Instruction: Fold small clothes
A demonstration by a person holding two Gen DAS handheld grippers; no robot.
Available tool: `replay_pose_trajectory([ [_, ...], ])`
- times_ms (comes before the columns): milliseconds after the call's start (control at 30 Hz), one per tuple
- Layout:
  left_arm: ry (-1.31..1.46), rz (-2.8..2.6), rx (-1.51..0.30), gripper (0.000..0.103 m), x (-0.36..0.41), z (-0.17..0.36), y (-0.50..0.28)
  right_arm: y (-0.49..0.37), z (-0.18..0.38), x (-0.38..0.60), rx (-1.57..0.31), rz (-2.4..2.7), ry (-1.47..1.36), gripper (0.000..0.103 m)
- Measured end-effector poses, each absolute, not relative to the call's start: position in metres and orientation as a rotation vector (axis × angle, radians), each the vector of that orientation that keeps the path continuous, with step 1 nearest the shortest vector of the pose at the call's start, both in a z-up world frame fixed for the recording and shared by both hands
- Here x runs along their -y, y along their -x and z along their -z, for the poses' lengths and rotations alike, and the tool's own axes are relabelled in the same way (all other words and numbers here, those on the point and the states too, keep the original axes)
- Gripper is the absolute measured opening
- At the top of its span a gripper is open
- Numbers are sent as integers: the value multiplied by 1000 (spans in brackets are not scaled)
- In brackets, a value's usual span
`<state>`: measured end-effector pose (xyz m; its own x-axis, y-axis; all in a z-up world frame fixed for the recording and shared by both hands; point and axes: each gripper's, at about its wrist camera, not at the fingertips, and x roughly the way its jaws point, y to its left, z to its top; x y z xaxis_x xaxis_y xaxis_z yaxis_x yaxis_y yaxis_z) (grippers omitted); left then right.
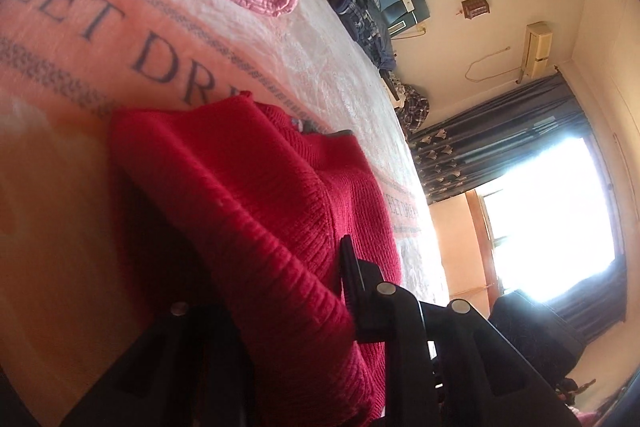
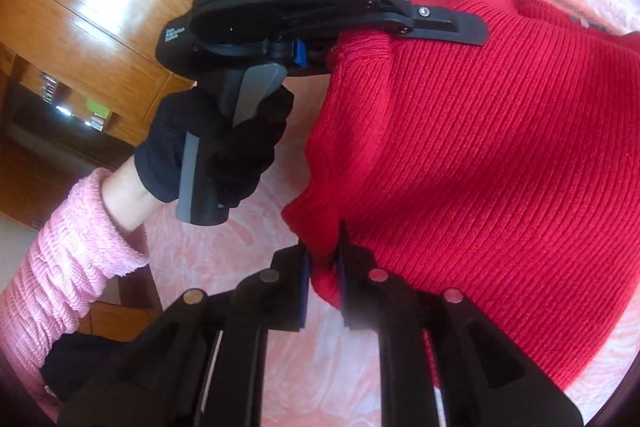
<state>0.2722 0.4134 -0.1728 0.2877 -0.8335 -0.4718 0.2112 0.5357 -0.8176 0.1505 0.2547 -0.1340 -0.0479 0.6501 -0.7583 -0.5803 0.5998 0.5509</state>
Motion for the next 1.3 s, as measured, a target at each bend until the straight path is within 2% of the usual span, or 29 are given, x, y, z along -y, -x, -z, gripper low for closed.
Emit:
replay_pose_trajectory([
  [67,704,780,-1068,23,-415,174,-269,-150,142,-259,-1291,-997,-88,29],
  [133,691,778,-1072,33,-420,171,-262,-149,143,-257,-1294,-1020,-118,35],
  [300,728,807,-1092,54,-434,171,-227,-152,122,-220,-1261,-1043,-221,38],
  [433,741,801,-1131,57,-431,180,-196,-155,110,-165,-1249,-948,-233,44],
  [567,711,751,-1168,57,-430,181,-171,-153,123,-110,-1310,-774,-221,48],
  [833,641,678,-1181,57,-431,178,-130,-151,181,-78,-1438,-759,-399,46],
  [867,639,678,-1180,57,-429,179,-127,-152,181,-78,-1436,-780,-418,33],
  [967,585,669,-1184,56,-423,178,-126,-149,172,-83,-1416,-800,-389,21],
  [1067,510,655,-1195,53,-416,176,-127,-143,170,-89,-1432,-755,-283,19],
  [1200,503,654,-1192,49,-417,178,-126,-139,179,-88,-1454,-736,-287,19],
  [1300,522,660,-1192,49,-421,179,-124,-139,176,-88,-1456,-746,-290,23],
])
